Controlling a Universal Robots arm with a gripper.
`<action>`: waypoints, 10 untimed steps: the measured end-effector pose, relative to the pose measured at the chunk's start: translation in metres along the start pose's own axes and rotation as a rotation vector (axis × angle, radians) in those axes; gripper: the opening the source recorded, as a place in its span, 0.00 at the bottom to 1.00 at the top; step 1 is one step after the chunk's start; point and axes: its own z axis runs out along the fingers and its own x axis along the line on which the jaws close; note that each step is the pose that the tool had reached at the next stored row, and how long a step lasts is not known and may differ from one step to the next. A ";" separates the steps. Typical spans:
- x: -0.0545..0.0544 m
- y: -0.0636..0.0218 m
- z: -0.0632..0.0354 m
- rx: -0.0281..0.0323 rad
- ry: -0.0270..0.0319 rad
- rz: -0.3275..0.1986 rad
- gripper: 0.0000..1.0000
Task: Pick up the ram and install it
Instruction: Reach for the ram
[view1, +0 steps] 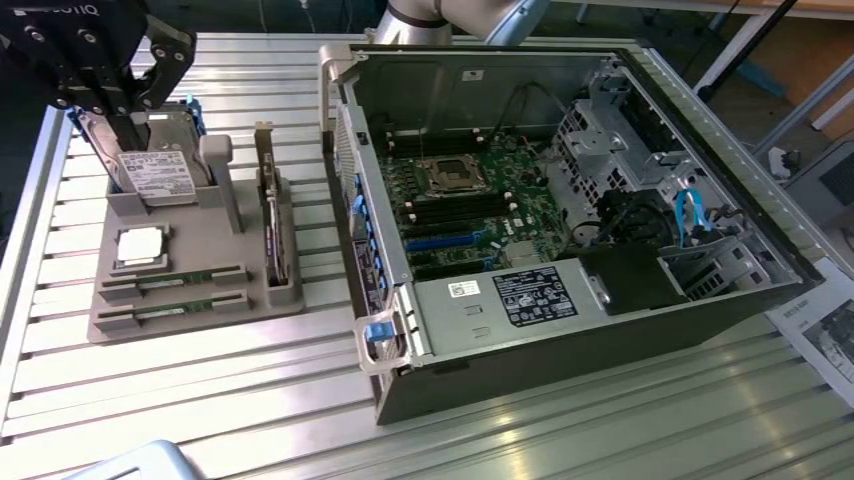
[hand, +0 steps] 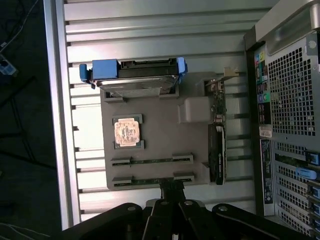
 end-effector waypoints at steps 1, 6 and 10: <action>0.000 0.0000 0.0000 0.0000 0.0001 0.000 0.10; 0.000 -0.0006 0.0005 0.0000 0.0000 0.000 0.10; 0.000 -0.0029 0.0026 0.0001 0.0002 0.000 0.10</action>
